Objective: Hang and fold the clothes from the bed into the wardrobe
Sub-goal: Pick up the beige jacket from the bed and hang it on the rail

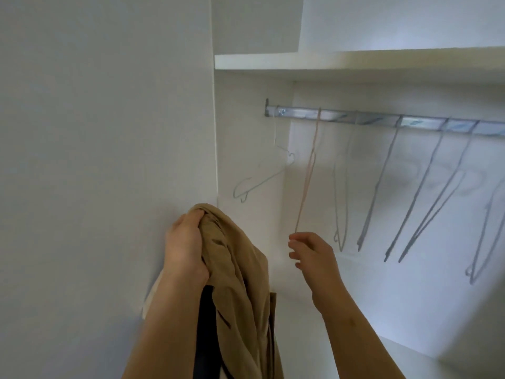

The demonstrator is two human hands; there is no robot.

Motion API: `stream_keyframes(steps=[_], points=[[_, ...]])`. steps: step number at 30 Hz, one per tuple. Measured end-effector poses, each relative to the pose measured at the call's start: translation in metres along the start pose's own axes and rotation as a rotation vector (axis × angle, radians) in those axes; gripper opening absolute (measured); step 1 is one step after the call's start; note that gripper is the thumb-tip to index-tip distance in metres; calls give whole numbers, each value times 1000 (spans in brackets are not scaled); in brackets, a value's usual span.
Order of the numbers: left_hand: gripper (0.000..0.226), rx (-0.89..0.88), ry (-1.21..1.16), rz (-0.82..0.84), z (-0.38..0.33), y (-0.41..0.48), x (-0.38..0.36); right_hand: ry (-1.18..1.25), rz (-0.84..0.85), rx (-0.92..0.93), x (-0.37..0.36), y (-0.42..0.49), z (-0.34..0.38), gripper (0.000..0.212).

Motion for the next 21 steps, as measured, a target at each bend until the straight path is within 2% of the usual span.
stream_keyframes(steps=[10, 15, 18, 21], points=[[21, -173, -78, -283, 0, 46, -26, 136, 247, -22, -34, 128, 27, 16], [20, -255, -116, -350, 2, 49, -34, 258, 238, -154, -58, 182, 40, 3], [22, -284, -154, -373, 3, 52, -36, 288, 201, -240, -69, 205, 37, 44], [20, -287, -206, -379, 6, 53, -34, 292, 146, -261, -75, 223, 32, 63]])
Point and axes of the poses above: each hand's wrist, its own y-axis towards the middle knuckle, its own x-axis out of the back of the hand, z = x × y, the point moved 2 cm from there along y, towards the middle knuckle, and after that the axes turned 7 degrees about z, right-handed, at the moved point
